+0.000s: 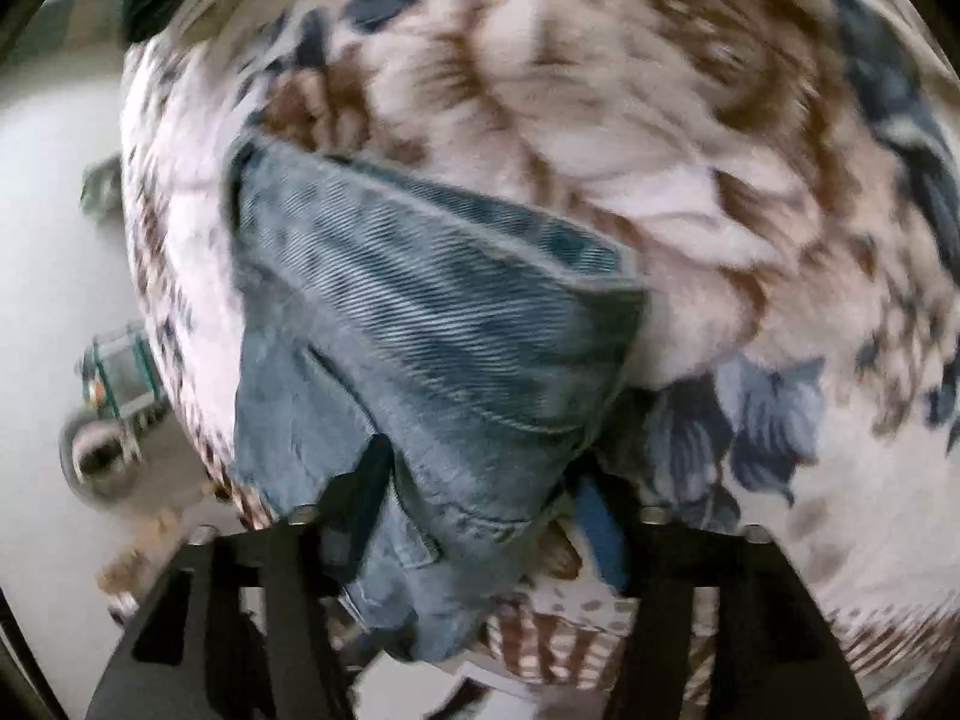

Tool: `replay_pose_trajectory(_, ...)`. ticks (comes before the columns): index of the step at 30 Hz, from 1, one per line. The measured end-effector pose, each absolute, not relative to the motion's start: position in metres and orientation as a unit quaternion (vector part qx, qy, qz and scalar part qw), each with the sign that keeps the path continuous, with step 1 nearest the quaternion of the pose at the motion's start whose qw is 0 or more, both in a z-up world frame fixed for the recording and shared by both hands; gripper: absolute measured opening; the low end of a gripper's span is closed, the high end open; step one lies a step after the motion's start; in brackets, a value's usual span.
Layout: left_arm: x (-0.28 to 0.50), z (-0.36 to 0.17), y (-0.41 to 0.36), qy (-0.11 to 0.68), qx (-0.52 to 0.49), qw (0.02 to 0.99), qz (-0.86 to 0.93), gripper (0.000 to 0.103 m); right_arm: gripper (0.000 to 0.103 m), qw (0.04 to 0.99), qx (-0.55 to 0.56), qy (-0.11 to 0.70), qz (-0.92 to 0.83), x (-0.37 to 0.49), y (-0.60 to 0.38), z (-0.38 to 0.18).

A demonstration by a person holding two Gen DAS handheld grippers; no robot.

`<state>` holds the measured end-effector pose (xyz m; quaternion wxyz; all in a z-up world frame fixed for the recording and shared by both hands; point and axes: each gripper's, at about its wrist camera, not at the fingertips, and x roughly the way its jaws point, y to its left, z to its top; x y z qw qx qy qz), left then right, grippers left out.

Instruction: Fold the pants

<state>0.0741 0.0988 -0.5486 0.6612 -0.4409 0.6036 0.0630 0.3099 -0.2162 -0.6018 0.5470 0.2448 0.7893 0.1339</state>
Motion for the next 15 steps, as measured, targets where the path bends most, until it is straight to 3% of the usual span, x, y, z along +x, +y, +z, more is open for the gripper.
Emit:
replay_pose_trajectory(1,0.065,-0.539,0.1,0.576,-0.453,0.675,0.08,0.096,0.081,0.55,0.234,0.789,0.141,0.312,-0.212,-0.6)
replay_pose_trajectory(2,0.06,-0.535,0.099,0.566,-0.456,0.681,0.089,0.101,0.082,0.555,0.22,0.788,0.152,0.312,-0.207,-0.596)
replay_pose_trajectory(10,0.038,-0.574,0.037,0.574,-0.569,0.585,0.062,0.102,0.082,0.557,0.151,0.797,0.177,0.304,-0.187,-0.589)
replay_pose_trajectory(15,0.03,-0.606,0.017,0.492,-0.711,0.498,0.066,0.101,0.082,0.555,0.156,0.798,0.176,0.307,-0.208,-0.6)
